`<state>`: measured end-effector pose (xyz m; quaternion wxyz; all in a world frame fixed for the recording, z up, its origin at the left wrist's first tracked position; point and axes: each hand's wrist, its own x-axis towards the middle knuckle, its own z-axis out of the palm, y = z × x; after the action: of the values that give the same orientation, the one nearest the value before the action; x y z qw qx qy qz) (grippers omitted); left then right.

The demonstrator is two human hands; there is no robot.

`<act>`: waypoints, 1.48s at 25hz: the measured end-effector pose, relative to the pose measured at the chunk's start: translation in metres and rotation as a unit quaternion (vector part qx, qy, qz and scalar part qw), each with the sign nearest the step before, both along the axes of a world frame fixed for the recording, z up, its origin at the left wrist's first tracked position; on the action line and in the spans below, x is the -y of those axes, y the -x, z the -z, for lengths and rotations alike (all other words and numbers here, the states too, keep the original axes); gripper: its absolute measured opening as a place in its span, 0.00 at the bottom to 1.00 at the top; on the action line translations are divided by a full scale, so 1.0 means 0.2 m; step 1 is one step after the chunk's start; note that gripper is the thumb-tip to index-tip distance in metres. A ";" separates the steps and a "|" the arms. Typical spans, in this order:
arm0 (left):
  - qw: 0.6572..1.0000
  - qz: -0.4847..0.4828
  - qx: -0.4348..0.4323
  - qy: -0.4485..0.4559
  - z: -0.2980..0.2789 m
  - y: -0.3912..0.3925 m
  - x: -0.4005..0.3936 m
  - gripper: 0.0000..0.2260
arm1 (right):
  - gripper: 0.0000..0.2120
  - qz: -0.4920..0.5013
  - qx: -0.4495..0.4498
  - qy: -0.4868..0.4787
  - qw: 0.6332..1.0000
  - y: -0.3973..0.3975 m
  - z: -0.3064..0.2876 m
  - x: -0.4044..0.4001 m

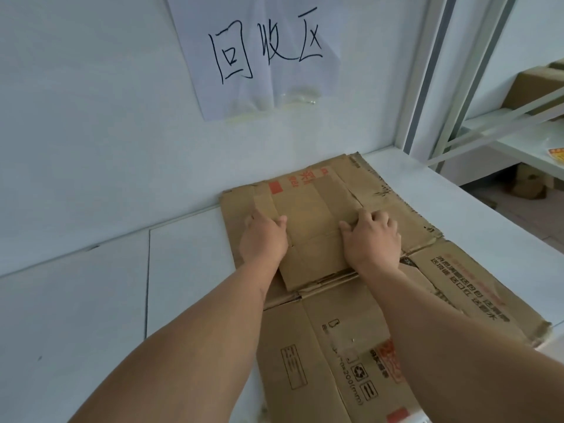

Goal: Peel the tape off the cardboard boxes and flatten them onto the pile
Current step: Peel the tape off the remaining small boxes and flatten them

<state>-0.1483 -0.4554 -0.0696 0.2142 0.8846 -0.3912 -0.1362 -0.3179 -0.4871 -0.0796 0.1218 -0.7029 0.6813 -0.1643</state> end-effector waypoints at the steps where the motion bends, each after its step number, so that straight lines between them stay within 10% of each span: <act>1: 1.000 0.001 0.009 -0.001 0.02 0.01 0.00 0.29 | 0.23 0.002 -0.010 -0.002 1.000 -0.01 0.02 -0.01; 9: 0.995 0.023 0.000 0.093 -0.16 -0.12 -0.19 0.24 | 0.15 -0.150 -0.086 0.187 0.967 -0.21 -0.23 -0.12; 15: 0.928 0.158 0.335 0.034 -0.27 -0.54 -0.92 0.14 | 0.09 -0.347 -0.114 0.218 0.905 -0.68 -0.33 -0.65; 21: 0.890 0.155 0.425 -0.062 -0.33 -1.11 -1.70 0.13 | 0.10 -0.460 -0.143 0.199 0.853 -1.29 -0.35 -1.28; 32: 0.901 -0.003 0.434 -0.003 -0.35 -2.02 -2.60 0.08 | 0.11 -0.576 -0.154 0.186 0.781 -2.39 -0.42 -2.13; 37: 0.889 -0.300 0.328 0.110 -0.43 -2.38 -2.82 0.18 | 0.21 -0.565 0.011 -0.028 0.824 -2.79 -0.43 -2.41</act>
<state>0.3269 0.1083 0.0172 0.2003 0.9249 -0.1676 0.2765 0.2398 -0.0048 0.0066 0.2205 -0.9593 0.1675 -0.0550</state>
